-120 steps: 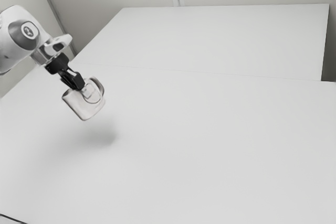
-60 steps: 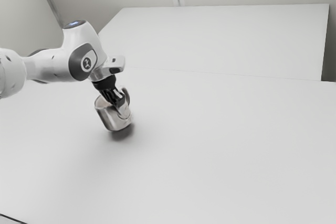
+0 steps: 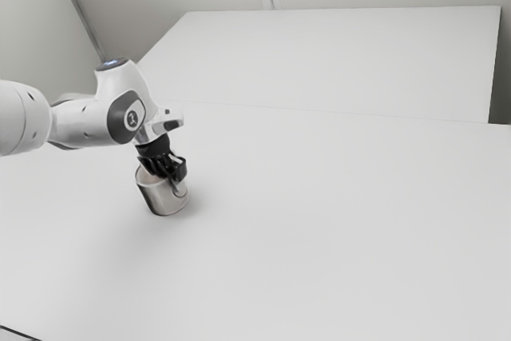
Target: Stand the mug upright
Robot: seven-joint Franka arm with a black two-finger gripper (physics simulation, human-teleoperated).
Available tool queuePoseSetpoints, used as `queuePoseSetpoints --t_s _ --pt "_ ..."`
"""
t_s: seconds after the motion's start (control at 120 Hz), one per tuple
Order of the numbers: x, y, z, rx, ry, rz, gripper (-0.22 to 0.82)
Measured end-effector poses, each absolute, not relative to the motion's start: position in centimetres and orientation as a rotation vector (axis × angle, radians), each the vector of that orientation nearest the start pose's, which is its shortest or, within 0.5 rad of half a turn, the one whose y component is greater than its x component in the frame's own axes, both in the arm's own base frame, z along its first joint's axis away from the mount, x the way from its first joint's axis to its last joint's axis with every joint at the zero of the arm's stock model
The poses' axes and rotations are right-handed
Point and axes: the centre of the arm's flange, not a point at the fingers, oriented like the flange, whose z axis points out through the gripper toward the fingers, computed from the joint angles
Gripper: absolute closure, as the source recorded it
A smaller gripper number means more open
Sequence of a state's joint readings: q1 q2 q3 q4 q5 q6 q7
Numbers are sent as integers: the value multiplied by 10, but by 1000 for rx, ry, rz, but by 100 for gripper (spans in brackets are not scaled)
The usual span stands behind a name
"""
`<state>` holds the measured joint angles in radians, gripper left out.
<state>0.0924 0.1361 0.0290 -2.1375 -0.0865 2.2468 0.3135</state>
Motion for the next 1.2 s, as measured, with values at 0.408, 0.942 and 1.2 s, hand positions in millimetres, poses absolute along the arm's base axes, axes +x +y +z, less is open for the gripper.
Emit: queuePoseSetpoints --t_s 0.408,0.942,1.2 --pt "573 66 469 -3190 167 -211 8" --pt "615 62 607 -3211 194 -117 1" --pt "607 65 609 -3221 177 -66 0"
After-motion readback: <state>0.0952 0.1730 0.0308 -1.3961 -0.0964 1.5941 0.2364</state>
